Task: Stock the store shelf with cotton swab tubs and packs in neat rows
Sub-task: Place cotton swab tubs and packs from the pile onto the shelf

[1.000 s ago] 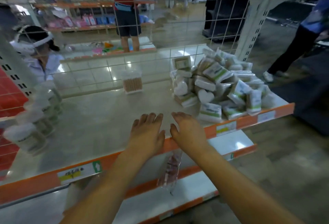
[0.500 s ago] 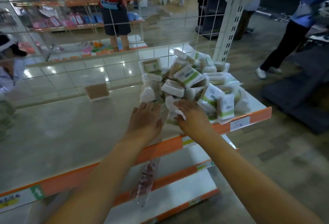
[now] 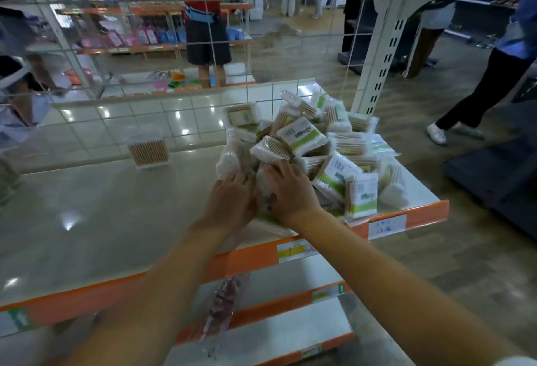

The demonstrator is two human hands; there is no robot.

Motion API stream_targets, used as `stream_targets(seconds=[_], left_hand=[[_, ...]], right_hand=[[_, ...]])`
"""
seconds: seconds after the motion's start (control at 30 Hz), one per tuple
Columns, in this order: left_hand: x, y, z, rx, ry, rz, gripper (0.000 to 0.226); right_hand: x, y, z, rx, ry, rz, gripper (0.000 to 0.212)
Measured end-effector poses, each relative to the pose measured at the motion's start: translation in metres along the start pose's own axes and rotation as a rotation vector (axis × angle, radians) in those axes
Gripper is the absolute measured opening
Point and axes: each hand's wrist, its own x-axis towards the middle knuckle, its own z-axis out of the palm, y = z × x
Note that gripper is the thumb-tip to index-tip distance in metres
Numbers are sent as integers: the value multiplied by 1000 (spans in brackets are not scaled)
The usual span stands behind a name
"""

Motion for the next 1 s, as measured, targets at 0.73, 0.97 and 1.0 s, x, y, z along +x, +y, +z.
stream_targets(seconds=[0.73, 0.97, 1.0], left_hand=[[1, -23, -8, -333, 53, 68, 55], [4, -16, -13, -684, 153, 62, 63], [4, -16, -13, -714, 152, 46, 64]], right_hand=[[12, -11, 5, 323, 347, -37, 63], [9, -5, -19, 745, 448, -17, 68], [9, -5, -23, 788, 464, -30, 69]])
